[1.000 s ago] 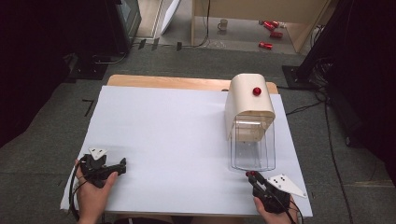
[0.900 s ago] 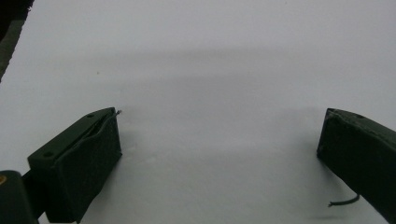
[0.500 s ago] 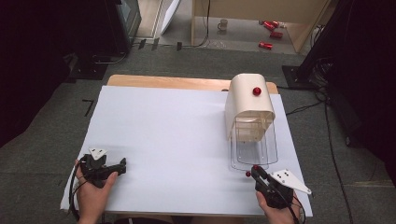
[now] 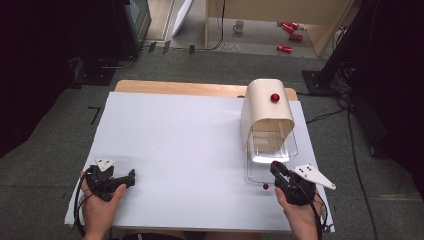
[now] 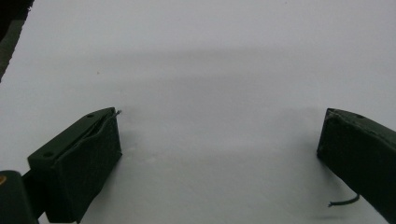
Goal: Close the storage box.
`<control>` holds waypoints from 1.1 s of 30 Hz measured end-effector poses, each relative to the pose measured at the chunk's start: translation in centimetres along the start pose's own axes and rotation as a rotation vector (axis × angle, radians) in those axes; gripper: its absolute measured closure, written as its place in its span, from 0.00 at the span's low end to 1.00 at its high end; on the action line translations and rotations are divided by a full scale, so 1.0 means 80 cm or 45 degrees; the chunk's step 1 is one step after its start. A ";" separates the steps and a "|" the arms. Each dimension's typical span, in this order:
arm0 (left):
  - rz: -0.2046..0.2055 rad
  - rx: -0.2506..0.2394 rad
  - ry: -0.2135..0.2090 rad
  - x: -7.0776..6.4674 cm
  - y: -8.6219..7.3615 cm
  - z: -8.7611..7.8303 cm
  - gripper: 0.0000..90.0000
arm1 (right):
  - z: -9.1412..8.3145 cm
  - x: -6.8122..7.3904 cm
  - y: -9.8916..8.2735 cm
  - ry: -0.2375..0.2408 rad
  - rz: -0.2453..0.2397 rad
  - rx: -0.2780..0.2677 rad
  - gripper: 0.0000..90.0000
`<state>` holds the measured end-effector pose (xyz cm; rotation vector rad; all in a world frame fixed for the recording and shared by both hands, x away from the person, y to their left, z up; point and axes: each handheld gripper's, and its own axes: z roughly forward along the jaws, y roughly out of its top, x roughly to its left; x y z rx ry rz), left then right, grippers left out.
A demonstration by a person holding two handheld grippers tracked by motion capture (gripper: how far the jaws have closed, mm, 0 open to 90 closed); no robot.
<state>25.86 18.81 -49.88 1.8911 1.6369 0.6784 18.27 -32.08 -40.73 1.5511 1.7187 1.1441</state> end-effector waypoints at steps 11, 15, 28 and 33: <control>0.000 0.000 0.000 0.000 0.000 0.000 0.00 | 0.027 -0.001 0.022 -0.022 0.013 -0.005 0.83; 0.000 0.000 0.000 0.000 0.000 0.000 0.00 | 0.040 -0.001 0.029 -0.036 0.013 -0.007 0.83; 0.000 0.000 0.000 0.000 0.000 0.000 0.00 | 0.064 -0.007 0.042 -0.054 0.035 -0.016 0.83; 0.000 0.001 0.000 0.000 0.000 0.000 0.00 | 0.070 -0.008 0.046 -0.060 0.042 -0.016 0.83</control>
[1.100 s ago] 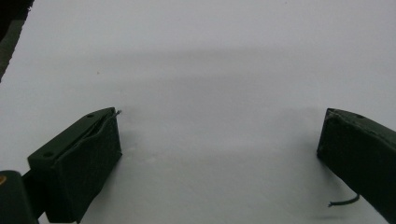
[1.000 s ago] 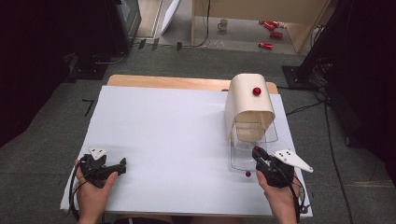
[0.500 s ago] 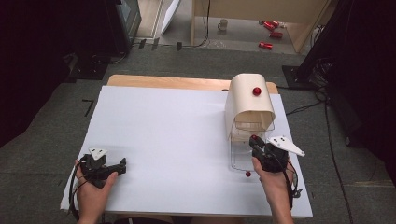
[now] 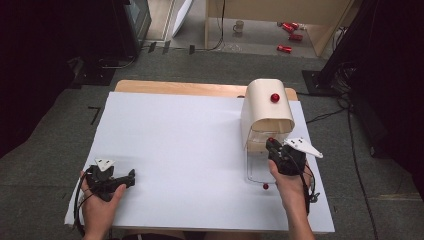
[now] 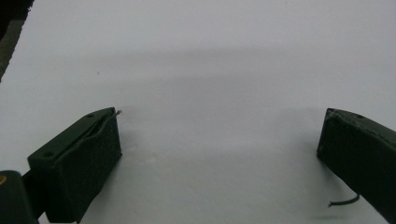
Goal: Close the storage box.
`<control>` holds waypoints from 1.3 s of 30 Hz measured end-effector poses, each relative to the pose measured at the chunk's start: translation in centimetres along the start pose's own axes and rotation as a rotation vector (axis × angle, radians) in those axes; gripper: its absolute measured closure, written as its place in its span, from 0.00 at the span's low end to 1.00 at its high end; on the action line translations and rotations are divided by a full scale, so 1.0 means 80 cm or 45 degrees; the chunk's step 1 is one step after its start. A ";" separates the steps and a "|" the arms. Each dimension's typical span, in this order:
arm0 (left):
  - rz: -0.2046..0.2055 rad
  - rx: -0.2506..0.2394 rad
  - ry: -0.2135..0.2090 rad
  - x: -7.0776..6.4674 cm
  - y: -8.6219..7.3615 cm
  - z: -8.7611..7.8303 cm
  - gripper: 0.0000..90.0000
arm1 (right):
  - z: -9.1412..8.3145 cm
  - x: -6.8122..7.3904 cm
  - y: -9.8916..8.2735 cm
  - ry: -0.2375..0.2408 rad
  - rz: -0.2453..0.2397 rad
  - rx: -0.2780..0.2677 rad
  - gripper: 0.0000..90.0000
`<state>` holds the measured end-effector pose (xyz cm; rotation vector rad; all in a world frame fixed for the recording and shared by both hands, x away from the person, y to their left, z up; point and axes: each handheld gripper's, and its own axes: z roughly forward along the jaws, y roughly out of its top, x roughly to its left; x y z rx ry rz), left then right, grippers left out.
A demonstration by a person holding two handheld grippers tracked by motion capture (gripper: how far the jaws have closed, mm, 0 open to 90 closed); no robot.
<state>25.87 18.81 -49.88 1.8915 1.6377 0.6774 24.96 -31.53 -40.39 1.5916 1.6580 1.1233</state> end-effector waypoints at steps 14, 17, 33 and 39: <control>0.000 -0.001 0.000 0.000 0.000 0.000 0.00 | 0.004 -0.001 -0.001 0.050 -0.004 0.029 0.63; 0.000 -0.001 0.000 0.000 0.000 0.000 0.00 | 0.003 0.001 -0.009 0.056 -0.002 0.063 0.38; 0.000 0.000 -0.001 0.000 0.000 0.000 0.00 | -0.033 -0.003 -0.065 -0.028 -0.017 0.125 0.00; 0.000 -0.002 0.000 0.000 0.000 0.000 0.00 | -0.043 -0.006 -0.088 -0.077 -0.023 0.171 0.00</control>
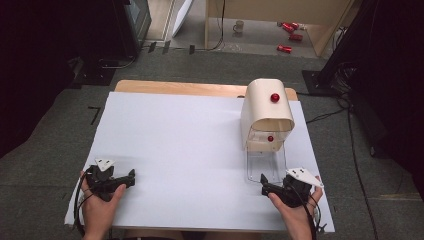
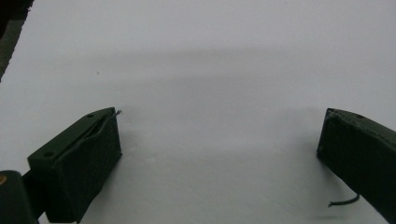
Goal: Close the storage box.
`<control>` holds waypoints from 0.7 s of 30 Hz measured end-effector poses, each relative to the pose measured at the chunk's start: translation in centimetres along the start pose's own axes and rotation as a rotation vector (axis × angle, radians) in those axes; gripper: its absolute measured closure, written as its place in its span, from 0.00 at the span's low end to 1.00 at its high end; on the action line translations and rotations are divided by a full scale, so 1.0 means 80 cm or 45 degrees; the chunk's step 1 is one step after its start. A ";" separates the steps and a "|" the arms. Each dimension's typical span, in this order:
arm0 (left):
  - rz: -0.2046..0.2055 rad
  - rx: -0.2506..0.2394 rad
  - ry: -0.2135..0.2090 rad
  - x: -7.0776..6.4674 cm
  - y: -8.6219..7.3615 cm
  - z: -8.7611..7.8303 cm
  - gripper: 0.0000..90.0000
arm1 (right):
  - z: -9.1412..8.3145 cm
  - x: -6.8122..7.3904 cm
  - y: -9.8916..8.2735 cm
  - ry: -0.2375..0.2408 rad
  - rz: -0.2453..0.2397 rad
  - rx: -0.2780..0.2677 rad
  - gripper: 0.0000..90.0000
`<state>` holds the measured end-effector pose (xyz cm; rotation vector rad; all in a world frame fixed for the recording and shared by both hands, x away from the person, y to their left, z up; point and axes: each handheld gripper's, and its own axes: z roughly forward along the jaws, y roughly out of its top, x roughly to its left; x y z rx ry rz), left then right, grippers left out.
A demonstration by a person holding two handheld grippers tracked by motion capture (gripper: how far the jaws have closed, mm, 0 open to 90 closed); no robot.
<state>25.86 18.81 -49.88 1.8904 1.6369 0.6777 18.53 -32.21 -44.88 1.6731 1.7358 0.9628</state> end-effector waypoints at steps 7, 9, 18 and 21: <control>0.001 0.000 0.001 0.000 0.000 0.000 0.00 | -0.005 -0.003 -0.022 -0.025 0.009 0.041 0.00; 0.001 0.000 0.000 0.000 0.000 0.000 0.00 | -0.005 -0.005 -0.027 -0.031 0.020 0.053 0.00; 0.000 0.001 0.000 0.000 0.000 0.000 0.00 | 0.012 -0.009 -0.044 -0.041 0.066 0.131 0.00; 0.000 0.001 0.000 0.000 0.000 0.000 0.00 | 0.019 -0.006 -0.048 -0.015 0.068 0.160 0.05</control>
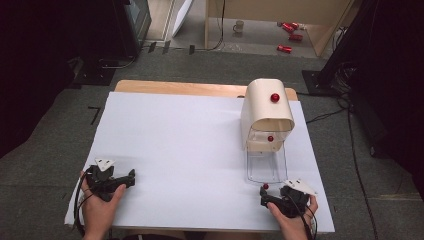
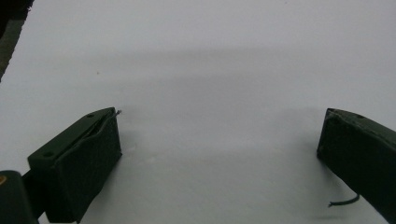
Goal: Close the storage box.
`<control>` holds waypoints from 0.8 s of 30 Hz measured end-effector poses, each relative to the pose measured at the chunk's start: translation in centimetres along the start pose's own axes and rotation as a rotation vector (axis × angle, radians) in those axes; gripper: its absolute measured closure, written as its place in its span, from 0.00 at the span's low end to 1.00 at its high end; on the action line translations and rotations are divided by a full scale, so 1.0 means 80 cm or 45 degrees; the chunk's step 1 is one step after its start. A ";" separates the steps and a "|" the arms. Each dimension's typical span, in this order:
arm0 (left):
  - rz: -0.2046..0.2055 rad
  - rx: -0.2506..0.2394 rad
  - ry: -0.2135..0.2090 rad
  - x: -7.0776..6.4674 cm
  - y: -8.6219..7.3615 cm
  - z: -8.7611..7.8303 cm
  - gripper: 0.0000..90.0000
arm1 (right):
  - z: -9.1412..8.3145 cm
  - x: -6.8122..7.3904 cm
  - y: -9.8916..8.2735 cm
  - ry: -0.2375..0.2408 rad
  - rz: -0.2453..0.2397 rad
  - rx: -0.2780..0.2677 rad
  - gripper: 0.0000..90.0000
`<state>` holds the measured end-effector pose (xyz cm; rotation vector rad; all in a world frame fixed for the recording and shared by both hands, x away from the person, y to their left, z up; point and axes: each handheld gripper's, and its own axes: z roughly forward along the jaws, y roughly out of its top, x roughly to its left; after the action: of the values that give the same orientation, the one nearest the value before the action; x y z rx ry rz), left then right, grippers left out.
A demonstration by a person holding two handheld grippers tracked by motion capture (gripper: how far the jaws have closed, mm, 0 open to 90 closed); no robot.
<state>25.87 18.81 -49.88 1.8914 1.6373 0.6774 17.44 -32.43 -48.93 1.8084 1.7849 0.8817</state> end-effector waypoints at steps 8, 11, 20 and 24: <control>0.000 0.000 0.000 0.000 0.000 0.000 0.00 | 0.003 0.002 -0.006 0.043 0.001 -0.018 0.43; 0.000 -0.001 0.000 0.000 0.000 0.000 0.00 | 0.002 0.002 -0.007 0.060 0.011 -0.028 0.57; 0.000 -0.001 0.000 0.000 0.000 0.000 0.00 | 0.003 0.011 -0.006 0.080 -0.015 -0.040 0.81; 0.000 -0.001 0.000 0.000 0.000 0.000 0.00 | 0.004 0.012 -0.005 0.100 -0.018 -0.048 0.84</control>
<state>25.87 18.81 -49.88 1.8908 1.6366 0.6782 17.40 -31.38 -49.30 1.7584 1.8143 0.9868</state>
